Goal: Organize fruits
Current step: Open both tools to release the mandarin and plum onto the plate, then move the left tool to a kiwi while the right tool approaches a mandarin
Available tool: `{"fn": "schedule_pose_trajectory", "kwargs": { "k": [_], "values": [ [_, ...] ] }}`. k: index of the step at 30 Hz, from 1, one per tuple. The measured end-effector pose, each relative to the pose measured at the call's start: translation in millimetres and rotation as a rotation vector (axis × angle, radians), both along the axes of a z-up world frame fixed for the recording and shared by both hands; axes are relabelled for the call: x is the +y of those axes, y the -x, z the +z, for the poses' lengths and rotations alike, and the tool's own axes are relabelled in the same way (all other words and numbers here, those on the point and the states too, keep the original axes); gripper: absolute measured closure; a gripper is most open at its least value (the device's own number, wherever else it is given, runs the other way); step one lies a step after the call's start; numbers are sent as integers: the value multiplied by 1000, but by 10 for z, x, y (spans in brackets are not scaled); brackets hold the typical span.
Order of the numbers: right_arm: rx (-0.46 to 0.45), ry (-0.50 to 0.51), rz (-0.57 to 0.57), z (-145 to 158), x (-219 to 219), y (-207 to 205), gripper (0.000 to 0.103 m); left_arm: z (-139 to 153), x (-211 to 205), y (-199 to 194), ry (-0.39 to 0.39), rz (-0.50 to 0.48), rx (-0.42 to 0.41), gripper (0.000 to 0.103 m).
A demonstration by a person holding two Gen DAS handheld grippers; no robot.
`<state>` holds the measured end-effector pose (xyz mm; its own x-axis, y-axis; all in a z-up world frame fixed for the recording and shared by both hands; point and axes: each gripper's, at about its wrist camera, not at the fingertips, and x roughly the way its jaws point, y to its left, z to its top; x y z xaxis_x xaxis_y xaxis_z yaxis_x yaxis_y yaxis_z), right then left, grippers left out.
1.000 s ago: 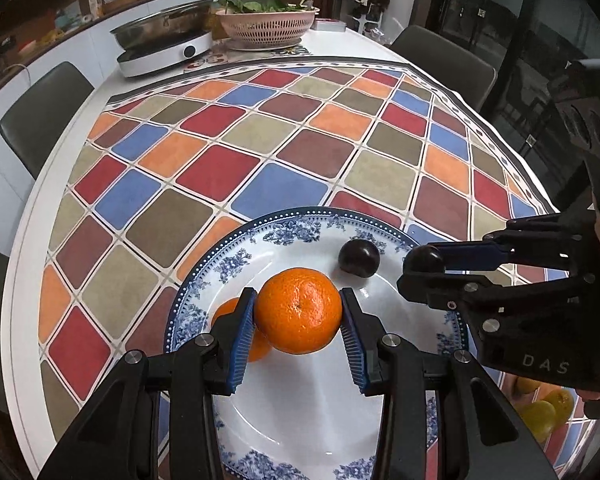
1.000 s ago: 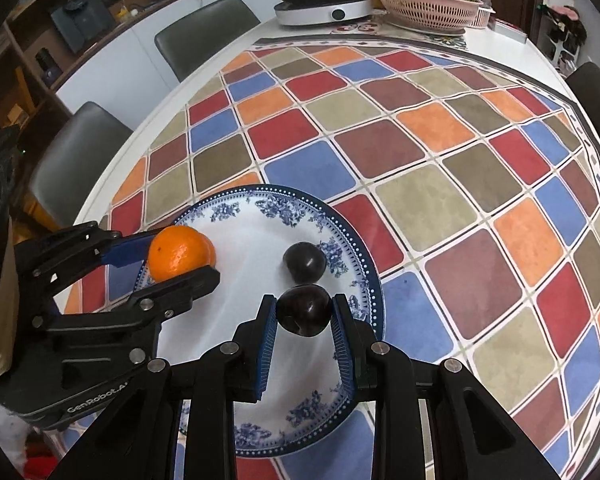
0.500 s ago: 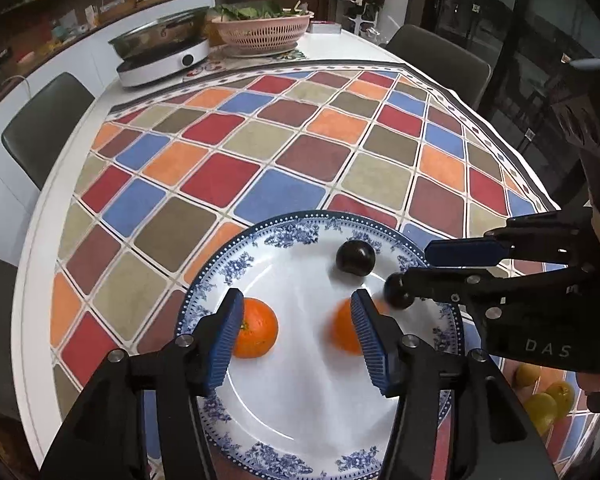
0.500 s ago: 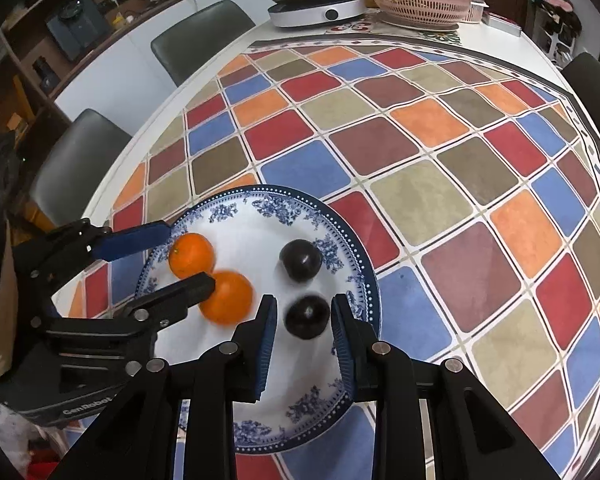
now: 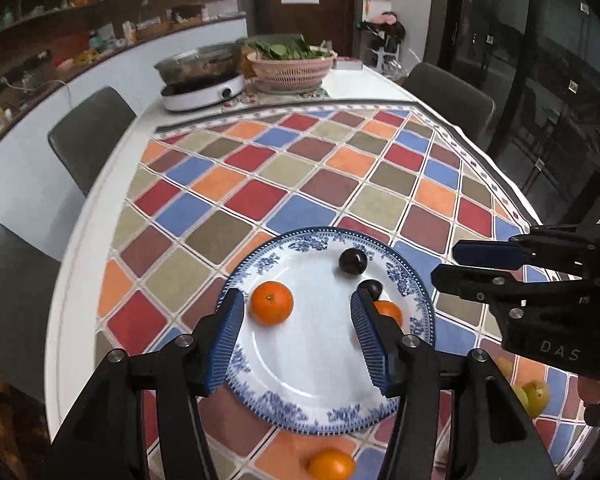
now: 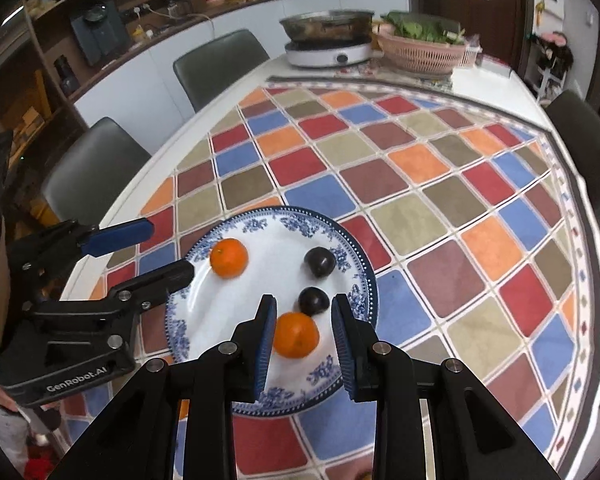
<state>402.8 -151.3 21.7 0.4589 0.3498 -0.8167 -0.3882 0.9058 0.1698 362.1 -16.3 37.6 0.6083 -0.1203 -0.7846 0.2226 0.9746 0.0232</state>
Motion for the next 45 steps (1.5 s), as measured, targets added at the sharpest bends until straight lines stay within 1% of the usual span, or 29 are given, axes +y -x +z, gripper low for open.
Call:
{"fn": "schedule_pose_trajectory", "kwargs": {
  "k": [2,5,6,7,8,10,14,16,20,23,25,26,30,34,41,45],
  "values": [
    [-28,1,-5,90,-6,124,73,81,8,122,-2,3,-24,44],
    [-63,4,-13,201,-8,309,73,196,25,330,10,5,-58,43],
    [-74,4,-15,233,-13,368,71,218,29,378,12,8,-65,42],
    [-88,4,-20,265,-18,438,65,246,36,448,13,13,-74,41],
    [-98,4,-24,290,-20,495,63,269,41,511,13,16,-82,41],
    [-119,4,-27,334,-19,629,63,312,55,649,17,18,-96,37],
    [-145,6,-22,391,-13,876,62,381,83,894,33,20,-119,33],
    [-157,10,-25,407,-10,1003,50,424,97,1037,43,23,-132,30],
    [-177,17,-31,434,-16,1232,49,486,110,1251,47,26,-157,25],
    [-186,12,-39,442,-31,1375,47,497,114,1412,40,28,-170,23],
    [-198,13,-47,440,-38,1482,40,478,118,1500,39,28,-171,21],
    [-203,14,-51,435,-41,1531,39,462,122,1547,39,30,-170,20],
    [-210,20,-70,376,-59,1719,39,374,122,1708,29,30,-160,20],
    [-196,20,-77,269,-71,1892,39,265,117,1834,23,18,-137,20],
    [-144,37,-66,37,-49,2051,39,34,138,1948,8,7,-89,20],
    [-105,50,-65,-121,-35,2080,39,-122,132,1964,3,-8,-47,20]
  ]
}}
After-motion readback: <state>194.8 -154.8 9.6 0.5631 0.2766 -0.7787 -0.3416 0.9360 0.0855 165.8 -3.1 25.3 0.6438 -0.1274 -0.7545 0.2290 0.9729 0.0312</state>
